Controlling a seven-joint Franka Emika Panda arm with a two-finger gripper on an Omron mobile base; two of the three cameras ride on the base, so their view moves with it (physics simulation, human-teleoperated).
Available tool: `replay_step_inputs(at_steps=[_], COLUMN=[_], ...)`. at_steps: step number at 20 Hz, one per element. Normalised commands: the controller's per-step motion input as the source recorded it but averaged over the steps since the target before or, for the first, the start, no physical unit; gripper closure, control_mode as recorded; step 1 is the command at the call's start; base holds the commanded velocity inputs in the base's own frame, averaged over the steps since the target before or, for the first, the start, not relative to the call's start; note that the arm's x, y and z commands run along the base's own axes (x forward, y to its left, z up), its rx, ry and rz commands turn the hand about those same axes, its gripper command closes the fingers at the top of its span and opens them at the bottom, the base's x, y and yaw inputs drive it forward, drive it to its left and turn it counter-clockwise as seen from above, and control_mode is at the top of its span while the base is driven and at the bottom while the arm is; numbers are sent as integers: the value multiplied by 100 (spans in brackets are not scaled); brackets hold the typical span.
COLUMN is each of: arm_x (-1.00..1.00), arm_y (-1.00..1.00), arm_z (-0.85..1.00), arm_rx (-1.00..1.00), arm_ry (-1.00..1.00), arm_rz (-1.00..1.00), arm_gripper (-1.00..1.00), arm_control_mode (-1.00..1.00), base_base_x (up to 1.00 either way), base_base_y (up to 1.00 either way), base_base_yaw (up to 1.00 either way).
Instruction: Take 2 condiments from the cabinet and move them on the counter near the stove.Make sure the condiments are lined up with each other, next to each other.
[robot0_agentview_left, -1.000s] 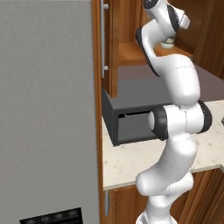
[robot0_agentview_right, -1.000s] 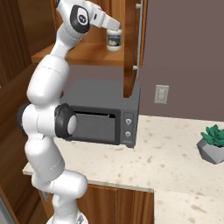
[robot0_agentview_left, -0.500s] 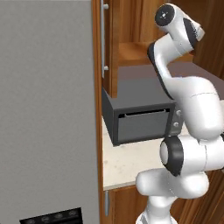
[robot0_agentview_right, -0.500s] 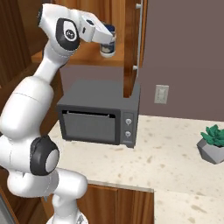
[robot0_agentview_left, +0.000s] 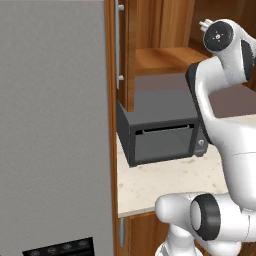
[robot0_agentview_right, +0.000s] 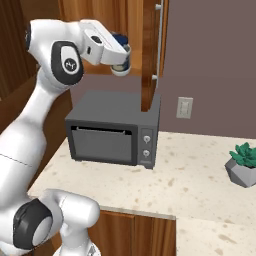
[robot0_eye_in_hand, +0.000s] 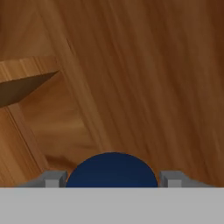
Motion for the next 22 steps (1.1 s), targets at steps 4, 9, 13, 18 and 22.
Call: replay_step_inputs(at_steps=[4, 9, 13, 18, 22], arm_x=[-100, -100, -100, -99, -74], arm_y=[18, 33, 44, 80, 85], arm_z=[12, 3, 3, 3, 0], arm_rx=[0, 0, 0, 0, 0], arm_ry=[5, 5, 2, 7, 19], arm_rz=[8, 12, 17, 29, 34], arm_gripper=[100, 100, 100, 100, 100], arm_control_mode=[-100, -100, -100, -100, -100], base_base_x=[0, 0, 0, 0, 0], base_base_y=[0, 0, 0, 0, 0], base_base_yaw=[0, 0, 0, 0, 0])
